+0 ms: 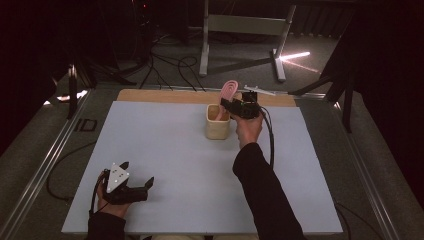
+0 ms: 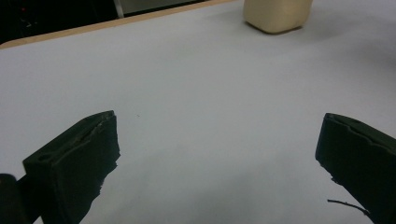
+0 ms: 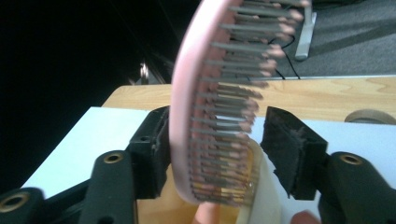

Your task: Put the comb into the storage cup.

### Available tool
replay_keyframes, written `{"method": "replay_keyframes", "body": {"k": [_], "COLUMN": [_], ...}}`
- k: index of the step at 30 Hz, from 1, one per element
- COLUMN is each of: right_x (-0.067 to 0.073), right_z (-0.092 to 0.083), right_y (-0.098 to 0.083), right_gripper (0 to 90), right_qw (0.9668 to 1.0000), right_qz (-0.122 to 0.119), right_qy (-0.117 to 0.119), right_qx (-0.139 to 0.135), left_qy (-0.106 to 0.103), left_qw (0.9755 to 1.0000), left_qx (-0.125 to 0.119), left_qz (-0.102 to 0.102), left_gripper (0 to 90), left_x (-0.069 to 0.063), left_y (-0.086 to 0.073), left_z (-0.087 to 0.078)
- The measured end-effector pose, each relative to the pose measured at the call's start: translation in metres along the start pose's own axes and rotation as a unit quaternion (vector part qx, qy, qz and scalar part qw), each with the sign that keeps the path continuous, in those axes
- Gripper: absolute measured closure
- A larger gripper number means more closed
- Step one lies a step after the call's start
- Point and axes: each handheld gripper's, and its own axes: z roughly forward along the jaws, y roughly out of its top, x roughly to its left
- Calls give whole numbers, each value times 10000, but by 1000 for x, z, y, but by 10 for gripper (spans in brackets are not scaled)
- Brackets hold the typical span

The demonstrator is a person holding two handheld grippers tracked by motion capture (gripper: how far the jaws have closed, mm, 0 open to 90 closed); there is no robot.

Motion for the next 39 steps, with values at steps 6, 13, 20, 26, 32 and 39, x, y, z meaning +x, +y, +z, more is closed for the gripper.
{"method": "replay_keyframes", "body": {"k": [6, 13, 20, 26, 32, 39], "right_x": [-3, 1, 2, 0, 0, 2], "right_z": [-1, -2, -4, -10, -16, -21], "right_y": [-1, -3, -4, -4, -6, -11], "right_gripper": [312, 180, 91, 87, 87, 91], "right_qw": [9999, 9986, 9984, 9985, 9980, 9973], "right_qz": [-67, -457, -438, -441, -498, -588], "right_qy": [-1, 4, 105, 106, 135, 141], "right_qx": [144, 268, 334, 307, 365, 412], "left_qy": [4, -4, 1, -2, -4, -13], "left_qw": [10000, 10000, 10000, 10000, 10000, 10000], "left_qx": [8, 12, -1, -2, 7, 10], "left_qz": [10, 26, 28, 34, 37, 46], "left_gripper": [2, 2, 2, 2, 2, 2], "left_x": [0, -1, 0, 0, -1, -1], "left_y": [0, 0, 1, 1, 1, 1], "left_z": [0, 1, 1, 1, 2, 2]}}
